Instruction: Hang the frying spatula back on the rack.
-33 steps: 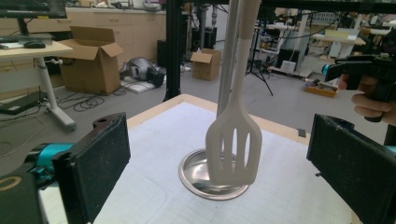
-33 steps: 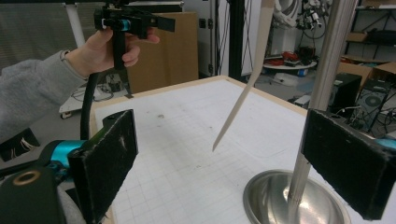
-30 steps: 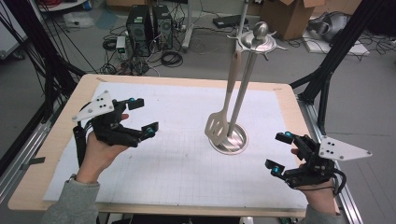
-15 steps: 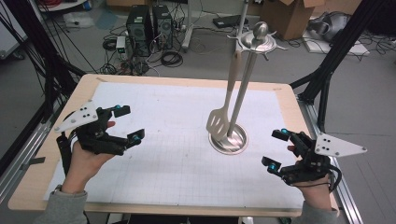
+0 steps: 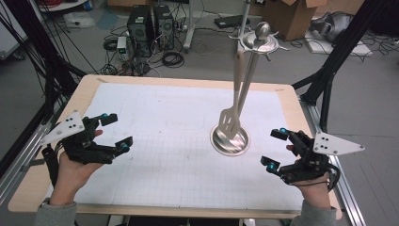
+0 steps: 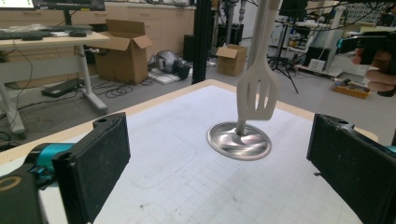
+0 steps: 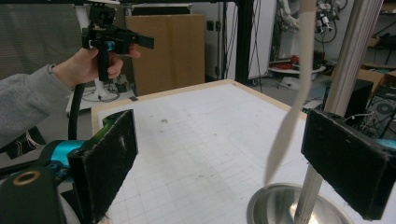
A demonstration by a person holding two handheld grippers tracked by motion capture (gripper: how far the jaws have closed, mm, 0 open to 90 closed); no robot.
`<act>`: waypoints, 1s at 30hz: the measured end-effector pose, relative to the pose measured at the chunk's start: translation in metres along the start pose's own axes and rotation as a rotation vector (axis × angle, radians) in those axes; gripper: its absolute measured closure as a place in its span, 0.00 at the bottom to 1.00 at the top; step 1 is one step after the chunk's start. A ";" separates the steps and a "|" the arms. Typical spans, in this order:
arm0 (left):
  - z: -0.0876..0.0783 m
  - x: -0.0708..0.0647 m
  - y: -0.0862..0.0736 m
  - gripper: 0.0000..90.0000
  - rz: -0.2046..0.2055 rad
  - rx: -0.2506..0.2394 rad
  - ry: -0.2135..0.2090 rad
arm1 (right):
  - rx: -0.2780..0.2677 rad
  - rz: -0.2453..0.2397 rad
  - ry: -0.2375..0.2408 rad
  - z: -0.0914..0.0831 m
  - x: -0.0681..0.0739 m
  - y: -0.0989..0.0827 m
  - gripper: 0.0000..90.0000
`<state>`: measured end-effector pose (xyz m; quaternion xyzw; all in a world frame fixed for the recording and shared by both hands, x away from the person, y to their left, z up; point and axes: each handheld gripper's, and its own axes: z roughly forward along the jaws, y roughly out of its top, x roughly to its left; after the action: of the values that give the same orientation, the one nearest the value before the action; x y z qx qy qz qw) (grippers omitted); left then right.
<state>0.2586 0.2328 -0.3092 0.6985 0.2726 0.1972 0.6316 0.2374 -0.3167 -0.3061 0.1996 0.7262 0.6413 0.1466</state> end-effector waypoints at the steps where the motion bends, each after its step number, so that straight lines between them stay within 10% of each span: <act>1: -0.001 0.001 -0.001 0.07 -0.002 0.000 0.001 | -0.003 0.001 0.000 0.000 0.000 0.000 0.11; 30: -0.035 0.010 -0.021 0.07 -0.013 0.001 0.090 | -0.005 -0.007 -0.033 -0.005 -0.003 0.001 0.11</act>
<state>0.2413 0.2675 -0.3263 0.6874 0.3053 0.2244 0.6196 0.2375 -0.3220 -0.3044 0.2072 0.7227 0.6394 0.1613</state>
